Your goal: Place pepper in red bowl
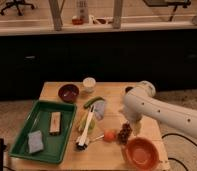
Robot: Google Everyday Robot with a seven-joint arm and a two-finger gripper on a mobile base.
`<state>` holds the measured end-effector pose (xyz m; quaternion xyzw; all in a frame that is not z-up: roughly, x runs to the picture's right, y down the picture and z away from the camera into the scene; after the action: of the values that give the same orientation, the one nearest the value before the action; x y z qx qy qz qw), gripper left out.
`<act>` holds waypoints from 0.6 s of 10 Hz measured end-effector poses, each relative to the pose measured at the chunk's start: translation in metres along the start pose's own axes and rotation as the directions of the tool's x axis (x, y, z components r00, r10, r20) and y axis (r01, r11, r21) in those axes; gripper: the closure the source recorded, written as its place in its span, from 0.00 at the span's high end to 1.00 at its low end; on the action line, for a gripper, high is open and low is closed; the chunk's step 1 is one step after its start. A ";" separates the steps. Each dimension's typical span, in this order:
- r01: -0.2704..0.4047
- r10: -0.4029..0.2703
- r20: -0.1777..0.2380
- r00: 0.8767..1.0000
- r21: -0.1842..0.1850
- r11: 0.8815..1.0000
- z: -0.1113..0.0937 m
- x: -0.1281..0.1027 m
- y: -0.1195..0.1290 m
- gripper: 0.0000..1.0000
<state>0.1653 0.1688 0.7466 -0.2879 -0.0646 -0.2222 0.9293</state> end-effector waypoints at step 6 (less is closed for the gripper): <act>0.057 -0.057 -0.006 0.998 0.006 0.998 -0.004 -0.012 -0.059 0.80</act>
<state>0.1282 0.1279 0.7703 -0.2822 -0.0706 -0.2491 0.9238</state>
